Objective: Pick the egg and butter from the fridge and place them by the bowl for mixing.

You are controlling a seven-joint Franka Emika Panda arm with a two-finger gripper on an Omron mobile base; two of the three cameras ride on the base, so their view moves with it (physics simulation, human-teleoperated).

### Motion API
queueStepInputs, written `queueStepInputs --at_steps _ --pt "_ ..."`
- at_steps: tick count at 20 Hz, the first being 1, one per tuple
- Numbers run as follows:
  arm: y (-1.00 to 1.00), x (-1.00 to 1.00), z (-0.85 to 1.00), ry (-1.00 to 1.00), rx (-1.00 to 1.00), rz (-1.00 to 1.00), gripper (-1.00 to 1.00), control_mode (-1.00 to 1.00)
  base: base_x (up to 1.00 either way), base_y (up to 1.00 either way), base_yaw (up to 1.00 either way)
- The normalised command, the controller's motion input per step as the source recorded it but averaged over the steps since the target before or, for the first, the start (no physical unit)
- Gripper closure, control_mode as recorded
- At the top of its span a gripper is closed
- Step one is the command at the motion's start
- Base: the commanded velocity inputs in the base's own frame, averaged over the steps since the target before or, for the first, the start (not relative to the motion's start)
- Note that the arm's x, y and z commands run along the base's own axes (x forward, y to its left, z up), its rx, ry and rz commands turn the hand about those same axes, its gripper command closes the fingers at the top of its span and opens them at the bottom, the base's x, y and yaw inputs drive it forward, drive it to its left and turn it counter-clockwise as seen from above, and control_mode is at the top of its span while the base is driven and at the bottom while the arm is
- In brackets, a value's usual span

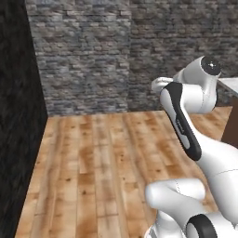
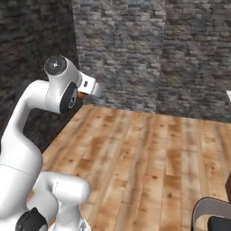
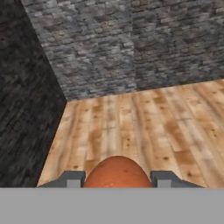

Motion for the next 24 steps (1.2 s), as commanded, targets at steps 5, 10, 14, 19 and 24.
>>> queueStepInputs --at_steps 5,10,14,19,24 --pt "0.0 0.0 0.0 0.0 0.0 0.0 1.0 1.0 0.85 0.2 -0.08" --pt "0.0 0.0 0.0 0.0 0.0 0.0 1.0 1.0 0.81 0.16 -0.13" --pt "0.0 0.0 0.0 0.0 0.0 0.0 1.0 1.0 0.74 0.19 -0.25" --pt "0.0 0.0 0.0 0.0 0.0 0.0 1.0 1.0 0.61 0.22 -0.46" --pt "0.0 0.0 0.0 0.0 0.0 0.0 1.0 1.0 0.59 0.25 -0.5"
